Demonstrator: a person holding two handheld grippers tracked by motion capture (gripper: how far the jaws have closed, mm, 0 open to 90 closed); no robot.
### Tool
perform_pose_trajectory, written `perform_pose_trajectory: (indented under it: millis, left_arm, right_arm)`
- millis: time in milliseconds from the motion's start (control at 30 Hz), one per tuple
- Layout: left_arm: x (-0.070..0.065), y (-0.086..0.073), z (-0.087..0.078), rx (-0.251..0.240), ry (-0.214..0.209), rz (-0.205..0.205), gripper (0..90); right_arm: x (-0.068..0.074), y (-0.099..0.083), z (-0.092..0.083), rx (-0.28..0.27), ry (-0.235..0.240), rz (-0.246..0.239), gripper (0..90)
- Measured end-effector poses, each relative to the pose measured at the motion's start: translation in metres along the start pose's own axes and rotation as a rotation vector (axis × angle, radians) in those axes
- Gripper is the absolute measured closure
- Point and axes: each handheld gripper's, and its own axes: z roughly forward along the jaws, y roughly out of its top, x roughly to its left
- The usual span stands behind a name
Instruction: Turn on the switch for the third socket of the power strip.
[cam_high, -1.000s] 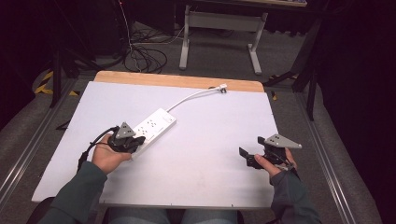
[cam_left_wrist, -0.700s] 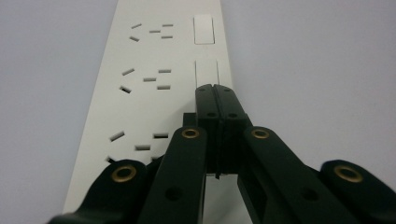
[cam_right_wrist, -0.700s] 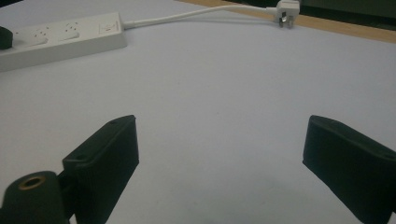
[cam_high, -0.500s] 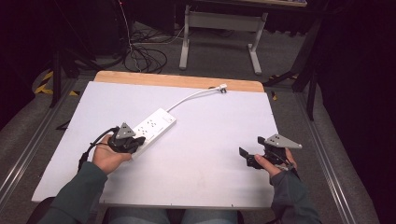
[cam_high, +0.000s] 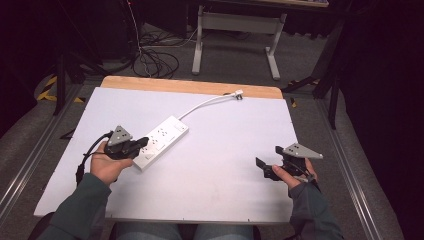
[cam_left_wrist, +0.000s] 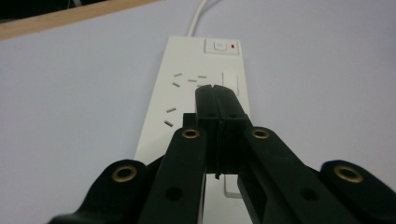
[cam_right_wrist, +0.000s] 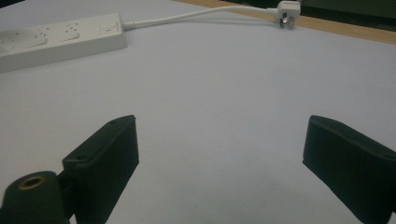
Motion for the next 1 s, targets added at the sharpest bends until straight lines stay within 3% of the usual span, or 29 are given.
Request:
perform_pose_trajectory:
  millis: [233, 633, 1000]
  left_arm:
    - [0.009, 0.0, -0.026, -0.114, 0.045, -0.062, 89.8]
    - [0.014, 0.003, -0.049, -0.239, 0.091, -0.111, 89.9]
    - [0.017, 0.003, -0.064, -0.293, 0.127, -0.123, 89.9]
  right_arm:
    - [0.001, 0.002, 0.004, 0.002, 0.01, -0.007, 11.1]
    - [0.001, 0.003, 0.006, 0.004, 0.015, -0.01, 11.1]
    - [0.001, 0.002, 0.005, 0.005, 0.014, -0.006, 11.1]
